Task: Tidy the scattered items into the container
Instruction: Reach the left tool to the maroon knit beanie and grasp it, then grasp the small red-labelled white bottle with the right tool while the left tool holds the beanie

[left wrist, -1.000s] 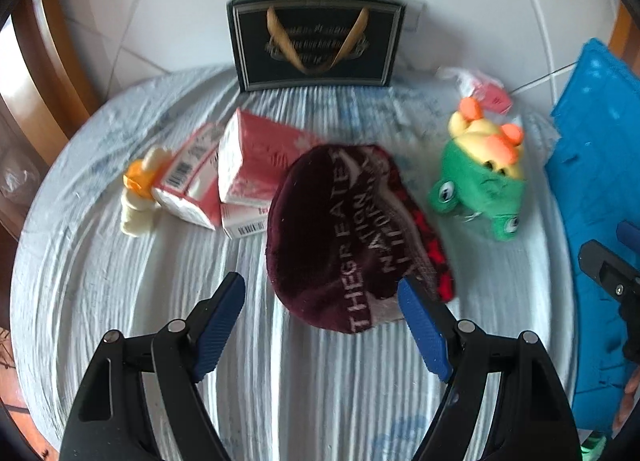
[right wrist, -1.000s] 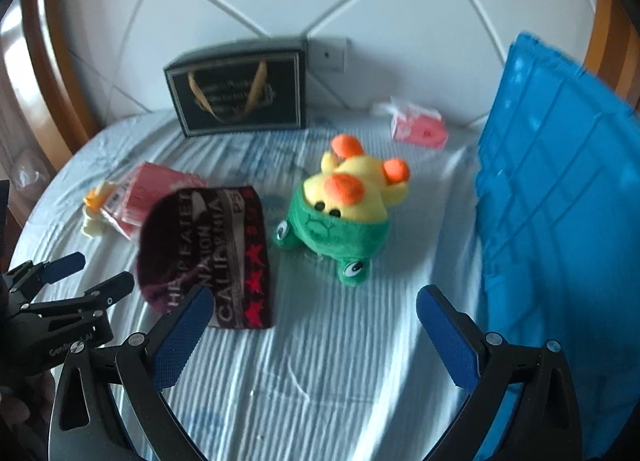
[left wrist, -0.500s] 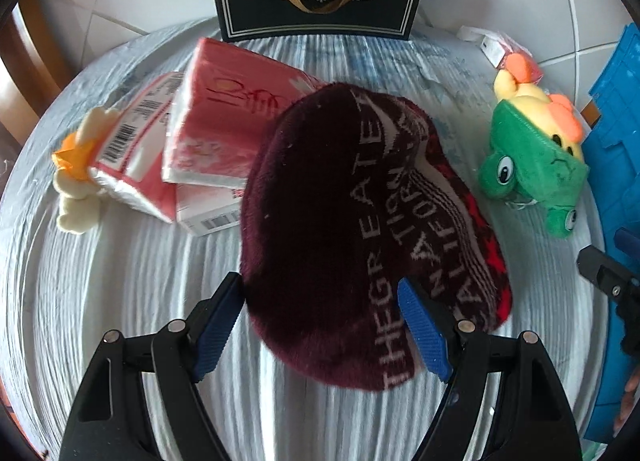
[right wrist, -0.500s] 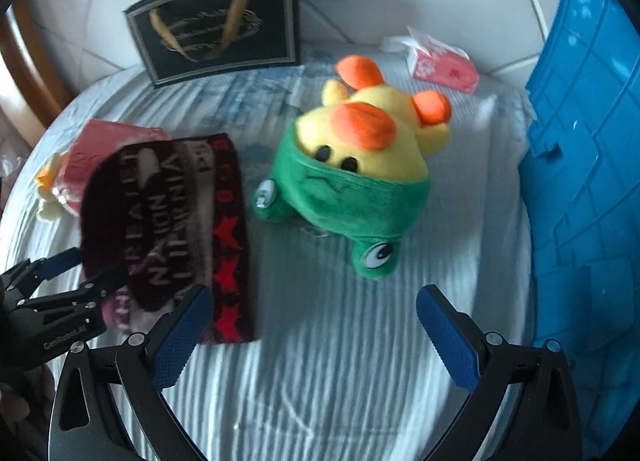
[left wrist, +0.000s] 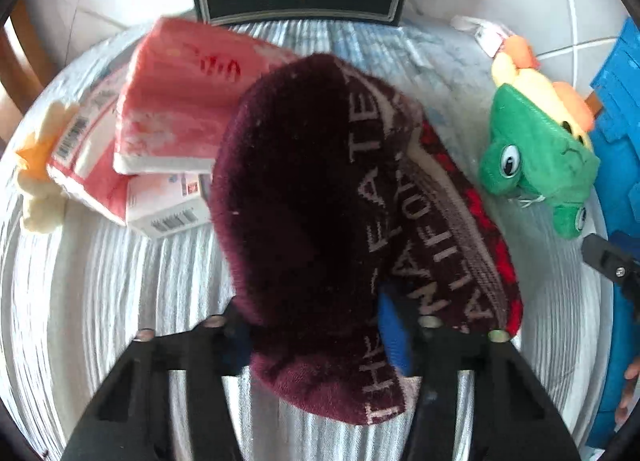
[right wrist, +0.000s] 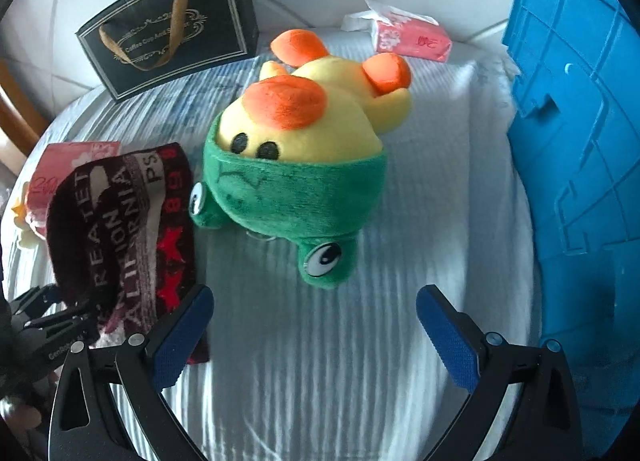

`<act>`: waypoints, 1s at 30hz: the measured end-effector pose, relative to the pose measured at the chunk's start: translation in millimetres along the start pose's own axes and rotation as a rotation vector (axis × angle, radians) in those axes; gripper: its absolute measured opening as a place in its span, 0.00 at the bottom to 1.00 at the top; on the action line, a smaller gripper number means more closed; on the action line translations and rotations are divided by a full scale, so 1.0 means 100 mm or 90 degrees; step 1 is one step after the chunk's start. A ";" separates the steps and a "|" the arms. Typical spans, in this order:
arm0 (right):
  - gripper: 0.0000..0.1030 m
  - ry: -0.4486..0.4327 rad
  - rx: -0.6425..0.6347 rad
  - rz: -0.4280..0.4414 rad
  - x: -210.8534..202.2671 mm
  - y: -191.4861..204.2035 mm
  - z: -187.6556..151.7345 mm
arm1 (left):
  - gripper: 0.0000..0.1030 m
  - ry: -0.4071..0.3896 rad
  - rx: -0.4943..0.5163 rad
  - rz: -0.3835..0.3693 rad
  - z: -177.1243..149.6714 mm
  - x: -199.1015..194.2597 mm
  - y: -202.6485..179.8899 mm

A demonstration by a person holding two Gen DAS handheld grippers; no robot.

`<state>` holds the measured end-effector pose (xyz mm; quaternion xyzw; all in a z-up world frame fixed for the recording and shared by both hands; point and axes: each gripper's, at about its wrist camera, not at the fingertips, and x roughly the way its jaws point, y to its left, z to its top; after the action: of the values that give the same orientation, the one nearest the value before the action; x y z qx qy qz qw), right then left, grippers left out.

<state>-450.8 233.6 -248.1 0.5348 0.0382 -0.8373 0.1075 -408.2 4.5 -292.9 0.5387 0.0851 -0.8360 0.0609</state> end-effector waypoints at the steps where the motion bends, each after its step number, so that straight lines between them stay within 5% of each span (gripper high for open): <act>1: 1.00 0.001 -0.003 0.007 0.01 0.03 -0.01 | 0.41 -0.003 0.005 -0.002 0.00 0.00 -0.02; 5: 1.00 0.008 -0.025 0.028 0.06 0.23 -0.03 | 0.18 -0.033 0.014 -0.008 -0.02 -0.13 -0.04; 14: 1.00 -0.006 -0.079 0.072 -0.09 0.72 -0.05 | 0.16 -0.150 -0.018 0.044 -0.20 -0.93 0.33; 18: 1.00 -0.015 -0.114 0.103 -0.17 1.06 -0.09 | 0.16 -0.177 -0.061 0.116 -0.38 -1.20 0.81; 24: 1.00 -0.003 -0.161 0.158 -0.14 1.60 -0.18 | 0.16 -0.147 -0.161 0.209 -0.73 -1.24 1.59; 30: 1.00 0.008 -0.201 0.172 0.02 2.02 -0.20 | 0.16 -0.096 -0.215 0.228 -0.87 -0.89 1.95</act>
<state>-389.0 40.4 -248.5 0.5166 0.0972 -0.7956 0.3010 -256.4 -166.8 -262.2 0.4636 0.1220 -0.8236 0.3031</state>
